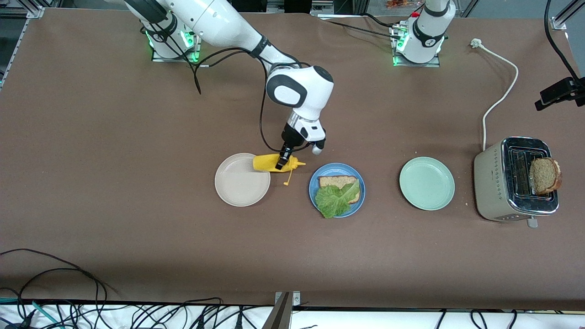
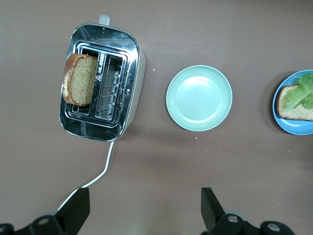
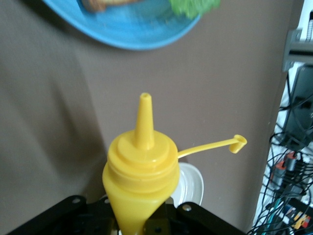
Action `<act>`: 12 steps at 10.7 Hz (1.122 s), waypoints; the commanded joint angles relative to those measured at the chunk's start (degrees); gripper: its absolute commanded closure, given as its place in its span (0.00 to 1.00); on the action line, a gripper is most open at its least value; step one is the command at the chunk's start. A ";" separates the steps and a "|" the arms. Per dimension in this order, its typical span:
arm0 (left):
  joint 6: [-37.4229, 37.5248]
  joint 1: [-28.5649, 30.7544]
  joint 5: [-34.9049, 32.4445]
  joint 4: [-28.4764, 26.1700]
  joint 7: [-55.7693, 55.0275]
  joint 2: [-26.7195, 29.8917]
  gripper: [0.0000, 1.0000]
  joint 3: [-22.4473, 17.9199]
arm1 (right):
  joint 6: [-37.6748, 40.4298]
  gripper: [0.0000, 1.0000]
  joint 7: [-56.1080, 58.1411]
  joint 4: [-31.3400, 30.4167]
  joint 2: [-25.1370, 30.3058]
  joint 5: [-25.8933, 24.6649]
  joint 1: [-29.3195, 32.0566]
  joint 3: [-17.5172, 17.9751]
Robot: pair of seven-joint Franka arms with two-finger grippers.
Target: Make sandwich in blue plate with both arms
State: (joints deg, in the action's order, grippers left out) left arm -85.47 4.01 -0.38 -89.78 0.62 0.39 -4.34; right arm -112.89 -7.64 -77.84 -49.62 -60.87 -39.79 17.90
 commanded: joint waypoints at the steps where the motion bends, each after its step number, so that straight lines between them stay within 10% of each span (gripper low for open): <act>1: 1.01 0.38 0.03 1.19 0.34 -0.30 0.00 0.12 | 1.70 1.00 -0.71 9.27 -7.93 -6.68 -3.35 0.21; 12: 1.01 0.64 0.11 1.19 0.43 -0.39 0.00 0.12 | -0.22 1.00 3.49 16.50 -13.48 -10.23 -8.55 -8.23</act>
State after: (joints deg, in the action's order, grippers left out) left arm -85.47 4.27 -0.38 -89.78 0.62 0.37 -4.35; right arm -112.51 -7.24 -63.77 -61.66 -69.89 -47.62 10.22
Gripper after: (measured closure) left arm 0.000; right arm 0.930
